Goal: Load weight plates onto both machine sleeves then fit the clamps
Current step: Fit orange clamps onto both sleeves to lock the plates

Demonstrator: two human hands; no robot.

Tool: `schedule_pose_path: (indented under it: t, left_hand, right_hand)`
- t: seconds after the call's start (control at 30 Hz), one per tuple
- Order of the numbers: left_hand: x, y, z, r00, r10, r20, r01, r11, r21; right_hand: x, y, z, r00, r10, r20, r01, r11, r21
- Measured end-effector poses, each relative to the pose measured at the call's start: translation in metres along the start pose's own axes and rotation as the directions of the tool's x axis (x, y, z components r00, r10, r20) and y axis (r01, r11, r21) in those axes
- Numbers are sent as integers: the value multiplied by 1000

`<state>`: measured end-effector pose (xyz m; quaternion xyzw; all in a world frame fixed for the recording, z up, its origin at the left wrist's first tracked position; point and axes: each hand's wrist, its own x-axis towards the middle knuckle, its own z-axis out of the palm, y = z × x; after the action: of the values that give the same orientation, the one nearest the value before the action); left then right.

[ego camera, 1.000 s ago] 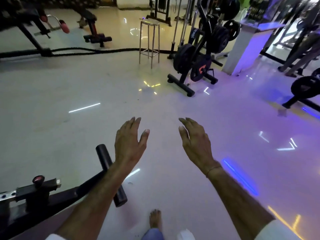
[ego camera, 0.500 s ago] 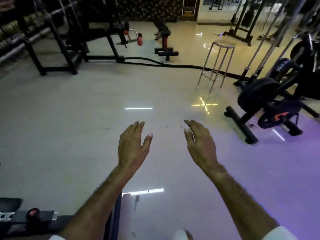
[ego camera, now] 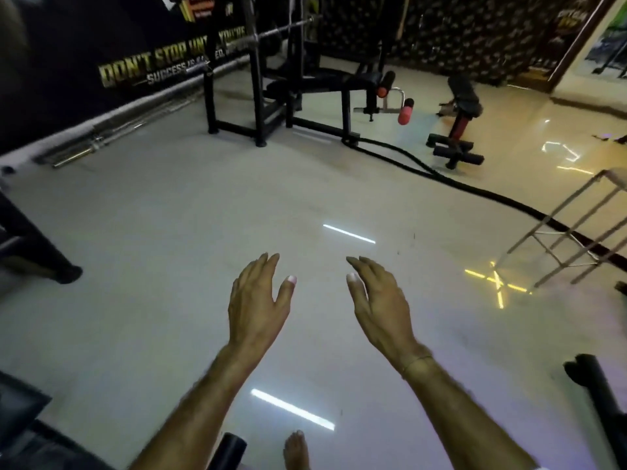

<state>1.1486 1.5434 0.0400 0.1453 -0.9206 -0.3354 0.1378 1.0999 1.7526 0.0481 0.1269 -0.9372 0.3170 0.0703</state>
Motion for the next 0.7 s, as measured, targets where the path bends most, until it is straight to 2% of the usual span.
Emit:
schedule_pose_path:
  t: [0.37,0.53,0.7]
  left_hand:
    - [272,-42,-16,980,-97,-174,113,990,89]
    - [396,-78,-12,943,-206,-260,239,966,102]
    - [512,-96,-28,886,-305,-349,359,928,98]
  right_hand:
    - [312,-53,102,967,-230,111,218,970,111]
    - [462,-72,161,923,-344,172,316,933,170]
    - [599,-120,211,843,-479,245,430,874,227]
